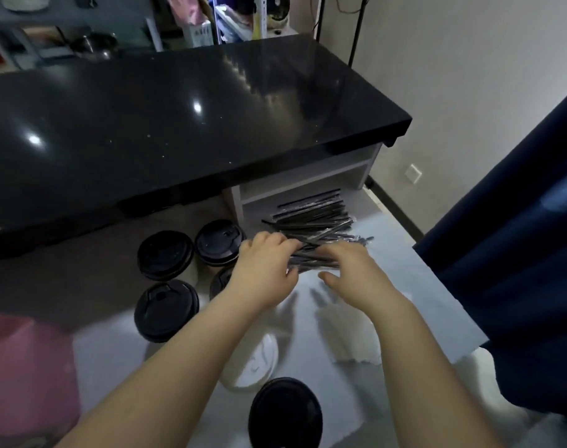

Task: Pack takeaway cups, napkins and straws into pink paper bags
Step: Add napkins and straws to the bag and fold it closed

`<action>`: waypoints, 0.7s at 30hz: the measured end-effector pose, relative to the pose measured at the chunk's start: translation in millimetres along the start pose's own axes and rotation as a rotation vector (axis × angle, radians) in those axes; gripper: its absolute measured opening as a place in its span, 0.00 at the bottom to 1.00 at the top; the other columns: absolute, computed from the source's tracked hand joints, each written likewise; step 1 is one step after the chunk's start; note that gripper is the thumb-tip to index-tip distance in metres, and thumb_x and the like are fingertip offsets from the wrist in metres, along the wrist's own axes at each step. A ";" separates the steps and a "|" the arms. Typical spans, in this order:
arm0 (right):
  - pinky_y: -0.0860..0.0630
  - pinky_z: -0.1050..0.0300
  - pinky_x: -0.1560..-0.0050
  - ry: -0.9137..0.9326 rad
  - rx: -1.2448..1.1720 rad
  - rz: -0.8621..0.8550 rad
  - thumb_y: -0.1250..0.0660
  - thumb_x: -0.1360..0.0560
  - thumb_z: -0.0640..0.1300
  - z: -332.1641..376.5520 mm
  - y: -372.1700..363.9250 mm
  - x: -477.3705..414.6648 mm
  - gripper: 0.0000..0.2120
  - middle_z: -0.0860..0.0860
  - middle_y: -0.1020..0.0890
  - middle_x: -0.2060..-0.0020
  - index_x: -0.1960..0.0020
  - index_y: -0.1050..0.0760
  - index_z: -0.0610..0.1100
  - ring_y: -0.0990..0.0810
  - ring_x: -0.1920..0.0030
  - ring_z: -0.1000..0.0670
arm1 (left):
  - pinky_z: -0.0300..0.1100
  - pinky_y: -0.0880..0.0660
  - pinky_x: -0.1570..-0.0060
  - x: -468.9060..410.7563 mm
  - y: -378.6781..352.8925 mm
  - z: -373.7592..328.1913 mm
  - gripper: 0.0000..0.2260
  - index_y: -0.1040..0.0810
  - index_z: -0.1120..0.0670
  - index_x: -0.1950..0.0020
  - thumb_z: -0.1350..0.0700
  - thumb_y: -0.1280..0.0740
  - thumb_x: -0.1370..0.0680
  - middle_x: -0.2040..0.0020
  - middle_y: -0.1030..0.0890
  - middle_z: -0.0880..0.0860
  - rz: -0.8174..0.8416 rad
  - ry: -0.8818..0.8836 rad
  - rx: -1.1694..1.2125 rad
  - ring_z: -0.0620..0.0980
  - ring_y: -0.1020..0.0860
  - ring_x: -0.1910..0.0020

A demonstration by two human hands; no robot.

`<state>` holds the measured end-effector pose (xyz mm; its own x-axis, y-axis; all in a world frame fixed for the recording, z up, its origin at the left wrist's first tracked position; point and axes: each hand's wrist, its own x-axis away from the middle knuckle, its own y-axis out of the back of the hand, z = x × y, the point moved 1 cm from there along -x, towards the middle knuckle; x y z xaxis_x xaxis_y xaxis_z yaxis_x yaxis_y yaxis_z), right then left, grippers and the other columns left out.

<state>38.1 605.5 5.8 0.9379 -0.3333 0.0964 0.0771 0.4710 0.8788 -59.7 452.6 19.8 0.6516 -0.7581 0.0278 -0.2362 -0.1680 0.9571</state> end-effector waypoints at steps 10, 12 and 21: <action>0.61 0.33 0.28 -0.004 0.321 0.028 0.33 0.26 0.48 -44.9 -30.0 -93.9 0.25 0.50 0.30 0.33 0.30 0.31 0.52 0.48 0.25 0.39 | 0.50 0.39 0.38 -45.9 -6.7 -3.9 0.22 0.29 0.45 0.31 0.49 0.35 0.26 0.35 0.27 0.47 -0.007 0.089 -0.103 0.52 0.35 0.33; 0.61 0.33 0.28 0.010 0.333 0.031 0.32 0.26 0.49 -46.6 -35.4 -99.3 0.22 0.49 0.28 0.36 0.33 0.28 0.52 0.45 0.27 0.39 | 0.49 0.38 0.38 -46.9 -8.5 -3.7 0.22 0.29 0.45 0.30 0.50 0.36 0.25 0.34 0.27 0.47 -0.002 0.116 -0.099 0.52 0.35 0.33; 0.46 0.48 0.37 0.088 0.254 -0.112 0.36 0.23 0.49 -57.8 -51.6 -99.8 0.11 0.51 0.23 0.47 0.45 0.19 0.50 0.32 0.41 0.44 | 0.49 0.40 0.37 -43.7 -10.2 -2.2 0.21 0.28 0.46 0.31 0.51 0.36 0.24 0.35 0.26 0.45 -0.017 0.126 -0.077 0.50 0.36 0.33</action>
<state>-39.9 661.6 -76.1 0.9550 -0.2942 -0.0386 0.1045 0.2119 0.9717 -84.1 488.8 9.5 0.7416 -0.6695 0.0423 -0.1713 -0.1280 0.9769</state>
